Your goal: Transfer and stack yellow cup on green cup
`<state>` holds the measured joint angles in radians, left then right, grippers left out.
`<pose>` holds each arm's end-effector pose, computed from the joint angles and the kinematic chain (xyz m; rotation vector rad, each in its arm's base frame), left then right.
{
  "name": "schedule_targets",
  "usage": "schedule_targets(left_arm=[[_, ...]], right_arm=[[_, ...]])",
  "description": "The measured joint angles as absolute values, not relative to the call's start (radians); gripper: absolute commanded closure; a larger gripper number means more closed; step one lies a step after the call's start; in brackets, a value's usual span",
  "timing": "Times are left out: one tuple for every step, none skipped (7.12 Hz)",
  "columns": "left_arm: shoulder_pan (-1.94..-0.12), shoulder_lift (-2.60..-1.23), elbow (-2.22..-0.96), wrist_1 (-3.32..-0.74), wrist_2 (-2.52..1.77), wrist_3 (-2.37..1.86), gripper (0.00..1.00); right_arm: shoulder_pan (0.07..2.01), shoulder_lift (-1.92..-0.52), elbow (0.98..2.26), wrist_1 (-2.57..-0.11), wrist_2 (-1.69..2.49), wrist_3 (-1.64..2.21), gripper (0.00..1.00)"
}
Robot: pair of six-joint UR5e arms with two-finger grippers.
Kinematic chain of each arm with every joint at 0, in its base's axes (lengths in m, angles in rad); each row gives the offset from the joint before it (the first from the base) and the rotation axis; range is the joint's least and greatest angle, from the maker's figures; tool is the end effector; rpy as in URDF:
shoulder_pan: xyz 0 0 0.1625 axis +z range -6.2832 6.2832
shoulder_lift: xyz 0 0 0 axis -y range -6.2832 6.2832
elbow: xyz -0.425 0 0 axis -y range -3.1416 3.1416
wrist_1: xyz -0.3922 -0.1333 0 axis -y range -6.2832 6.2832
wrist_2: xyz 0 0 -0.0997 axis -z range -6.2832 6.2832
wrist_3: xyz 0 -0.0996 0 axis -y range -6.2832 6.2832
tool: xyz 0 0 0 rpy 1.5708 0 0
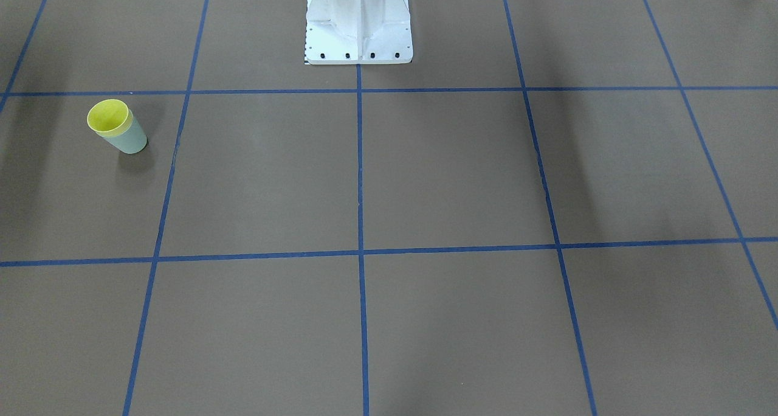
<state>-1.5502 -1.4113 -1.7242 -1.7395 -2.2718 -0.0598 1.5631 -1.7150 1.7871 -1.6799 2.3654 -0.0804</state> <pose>-0.0601 -0.4367 0.6435 0.1276 0.7050 0.0195 0.0589 -0.4276 0.6283 -0.0061 -0.7954 -0.0687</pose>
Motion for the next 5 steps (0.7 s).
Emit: schedule_targets(left_arm=[[-1.551,-1.411,-1.725,-1.74,-2.272,-0.06,0.0],[-1.551,-1.411,-1.726,-1.74,-2.272,-0.06,0.0],[-1.551,-1.411,-1.729,-1.74,-2.273,-0.06,0.0],[-1.551,-1.41,-1.732,-1.74,-2.274,-0.06,0.0],[-1.551,-1.41,-1.734,-1.74,-2.274,-0.06,0.0]], right_arm=[[1.563,-1.715,1.787,-1.68,2.365,-0.08,0.0],[1.563,-1.715,1.787,-1.68,2.365,-0.08,0.0],[1.564,-1.715,1.788,-1.68,2.365,-0.08,0.0],[1.564,-1.715,1.789,-1.68,2.365,-0.08,0.0],[1.566,-1.715,1.789,-1.68,2.365,-0.08,0.0]])
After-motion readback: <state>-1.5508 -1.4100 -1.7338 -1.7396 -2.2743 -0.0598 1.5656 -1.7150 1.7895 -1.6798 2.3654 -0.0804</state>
